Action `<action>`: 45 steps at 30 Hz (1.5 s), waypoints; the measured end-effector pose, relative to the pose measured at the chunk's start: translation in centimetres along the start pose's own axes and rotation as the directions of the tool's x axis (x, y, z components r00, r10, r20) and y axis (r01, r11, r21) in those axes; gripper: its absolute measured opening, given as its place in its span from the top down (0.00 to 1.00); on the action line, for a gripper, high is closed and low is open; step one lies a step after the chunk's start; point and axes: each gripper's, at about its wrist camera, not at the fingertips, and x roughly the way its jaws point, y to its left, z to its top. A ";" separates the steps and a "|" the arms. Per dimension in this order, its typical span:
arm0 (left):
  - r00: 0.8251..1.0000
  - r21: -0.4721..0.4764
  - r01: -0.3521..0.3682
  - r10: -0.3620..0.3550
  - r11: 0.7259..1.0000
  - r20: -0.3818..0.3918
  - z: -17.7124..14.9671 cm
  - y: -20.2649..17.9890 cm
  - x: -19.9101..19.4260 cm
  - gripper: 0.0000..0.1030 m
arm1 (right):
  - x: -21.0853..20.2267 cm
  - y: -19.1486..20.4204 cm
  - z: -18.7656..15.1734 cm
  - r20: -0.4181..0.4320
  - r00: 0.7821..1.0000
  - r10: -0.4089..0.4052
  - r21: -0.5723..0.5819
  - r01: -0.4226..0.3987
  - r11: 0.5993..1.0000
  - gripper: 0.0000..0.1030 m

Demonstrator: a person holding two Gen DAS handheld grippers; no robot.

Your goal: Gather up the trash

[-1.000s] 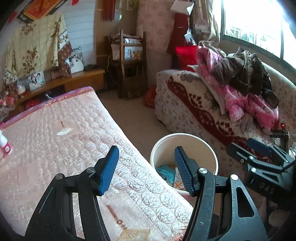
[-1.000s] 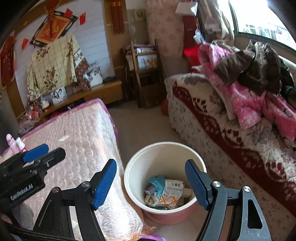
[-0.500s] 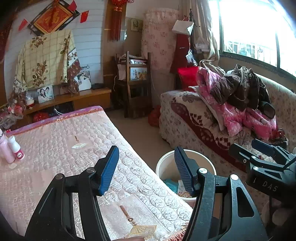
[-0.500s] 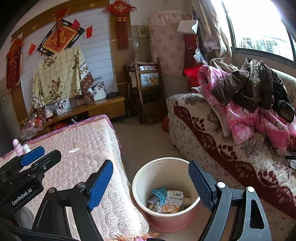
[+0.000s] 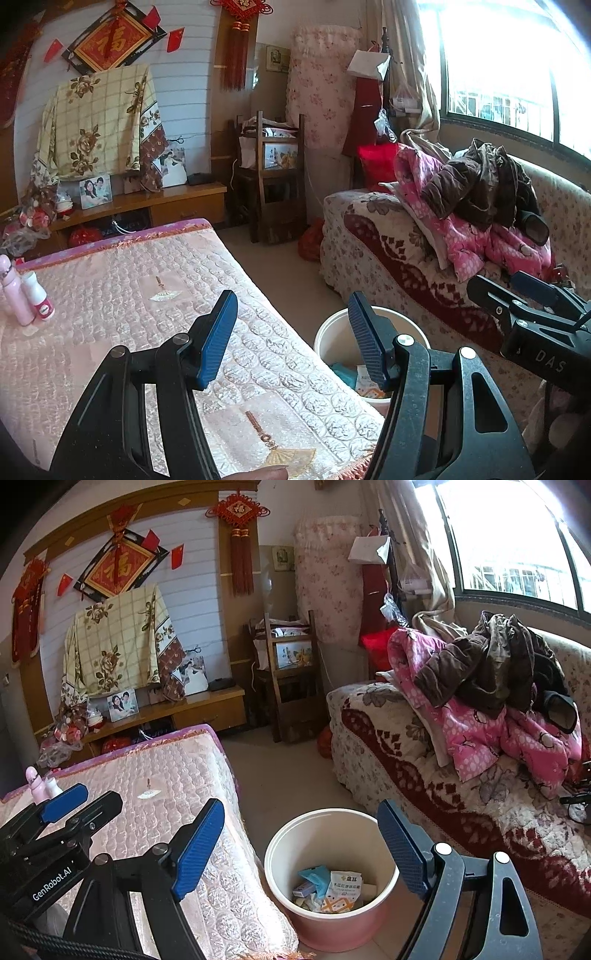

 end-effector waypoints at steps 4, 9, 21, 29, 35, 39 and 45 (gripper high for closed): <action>1.000 0.004 -0.004 0.004 1.000 0.000 -0.1 0.0 0.0 0.41 | -0.1 0.3 0.1 0.007 1.000 -0.005 -0.008 0.005 1.000 0.17; 1.000 0.005 -0.005 0.005 1.000 -0.002 -0.1 0.0 0.0 0.41 | -0.2 0.2 0.3 0.007 1.000 -0.004 -0.004 0.004 1.000 0.17; 1.000 -0.004 -0.006 0.006 1.000 -0.007 -0.3 0.1 0.2 0.41 | 0.1 0.1 0.1 0.000 1.000 0.003 -0.006 -0.003 1.000 0.16; 1.000 -0.006 -0.013 0.013 1.000 -0.013 -0.4 0.2 0.4 0.41 | 0.5 -0.1 0.0 -0.005 1.000 0.005 -0.007 -0.005 1.000 0.16; 1.000 -0.006 -0.015 0.015 1.000 -0.016 -0.5 0.3 0.5 0.41 | 1.1 -0.4 -0.6 -0.019 1.000 0.005 -0.007 -0.005 1.000 0.16; 1.000 -0.007 -0.018 0.017 1.000 -0.021 -0.7 0.5 0.7 0.41 | 1.1 -0.4 -0.6 -0.021 1.000 0.005 -0.007 -0.005 1.000 0.16; 1.000 -0.006 -0.019 0.019 1.000 -0.023 -0.8 0.5 0.9 0.41 | 1.2 -0.5 -0.6 -0.028 1.000 0.005 -0.010 -0.005 1.000 0.16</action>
